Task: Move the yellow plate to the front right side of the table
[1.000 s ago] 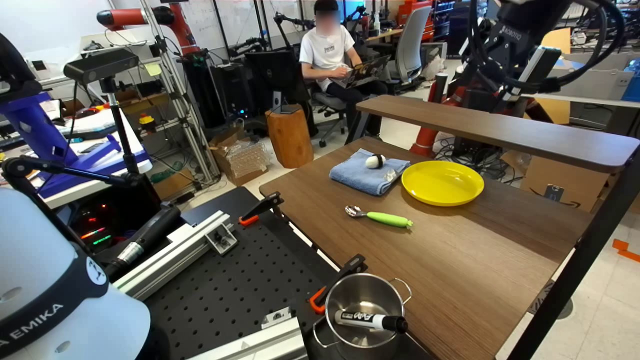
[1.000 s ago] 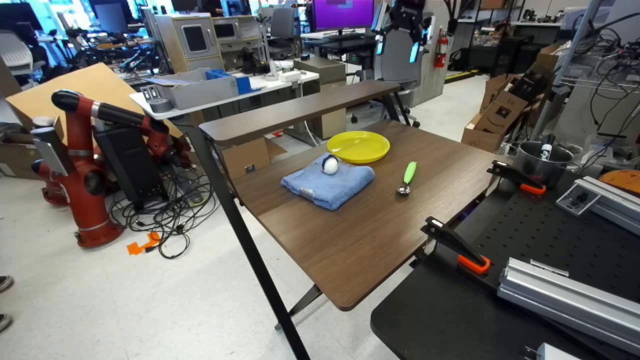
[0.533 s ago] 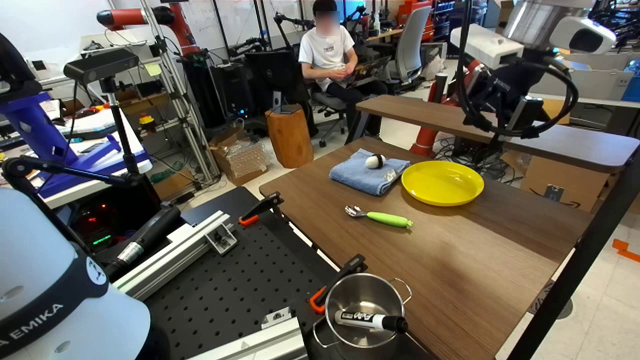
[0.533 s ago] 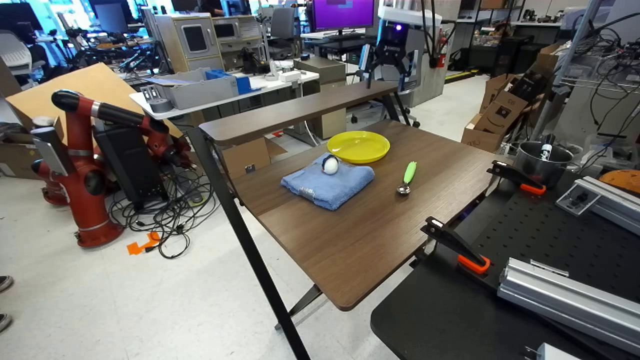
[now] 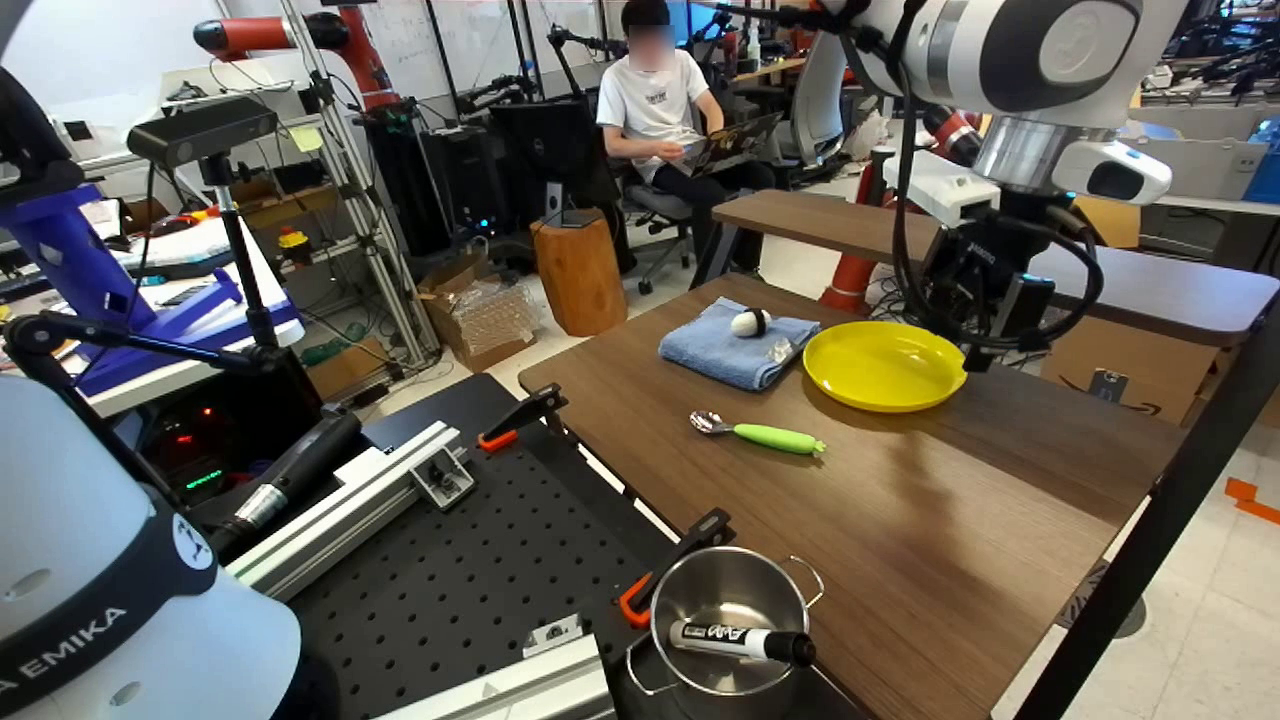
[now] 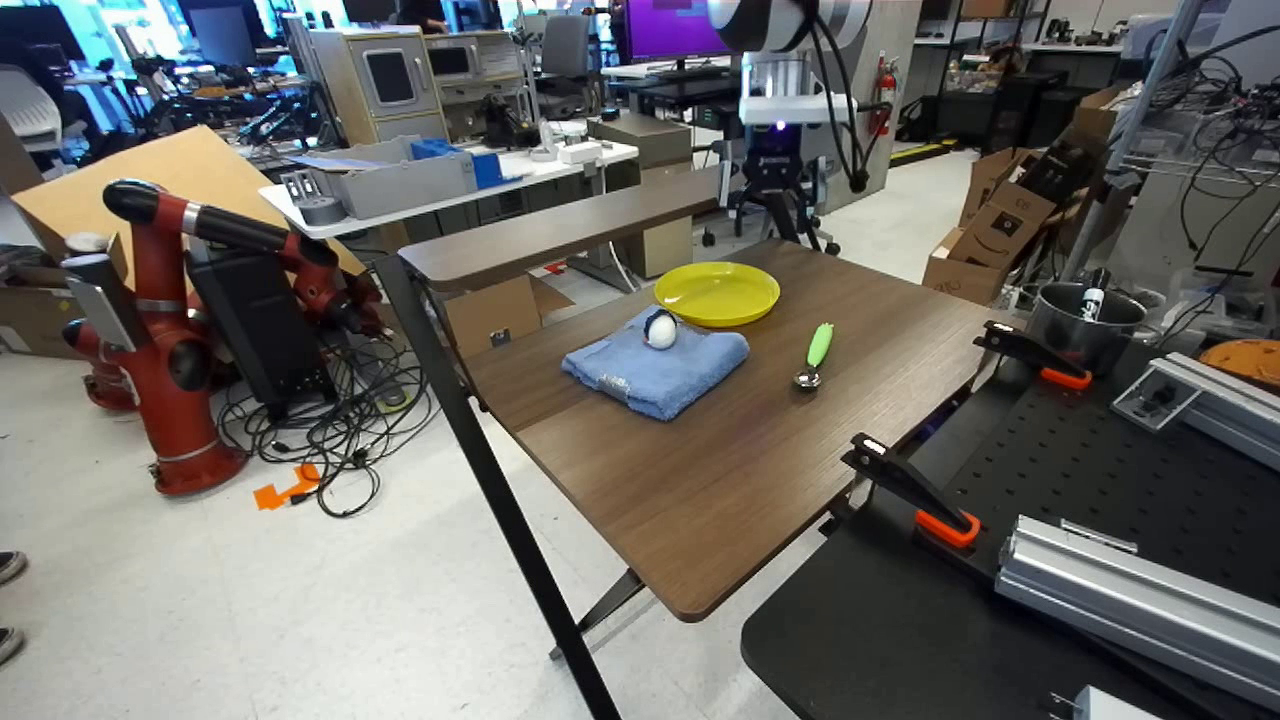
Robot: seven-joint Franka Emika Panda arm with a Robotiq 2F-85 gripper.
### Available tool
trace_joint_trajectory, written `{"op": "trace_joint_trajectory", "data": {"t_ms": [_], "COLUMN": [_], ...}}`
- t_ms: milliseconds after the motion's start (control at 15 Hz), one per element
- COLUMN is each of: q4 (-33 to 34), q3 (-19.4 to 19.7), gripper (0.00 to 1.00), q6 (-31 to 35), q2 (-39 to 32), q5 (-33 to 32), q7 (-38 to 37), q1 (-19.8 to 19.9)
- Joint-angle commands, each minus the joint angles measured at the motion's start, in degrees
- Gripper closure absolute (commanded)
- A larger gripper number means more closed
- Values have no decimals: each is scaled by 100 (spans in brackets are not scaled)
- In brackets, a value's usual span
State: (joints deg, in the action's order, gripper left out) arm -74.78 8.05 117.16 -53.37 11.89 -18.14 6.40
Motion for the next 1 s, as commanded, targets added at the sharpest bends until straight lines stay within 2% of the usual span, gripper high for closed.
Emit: {"op": "trace_joint_trajectory", "data": {"t_ms": [0, 467, 533, 667, 933], "q4": [384, 787, 796, 870, 971], "q3": [39, 88, 97, 111, 123], "gripper": [0, 0, 25, 34, 66], "q6": [61, 97, 166, 201, 245], "q2": [-373, -935, -983, -1066, -1118], "q5": [-188, -347, -368, -435, -530], "q7": [-266, -478, -488, -479, -487], "q1": [-13, -64, -75, -88, -87]}}
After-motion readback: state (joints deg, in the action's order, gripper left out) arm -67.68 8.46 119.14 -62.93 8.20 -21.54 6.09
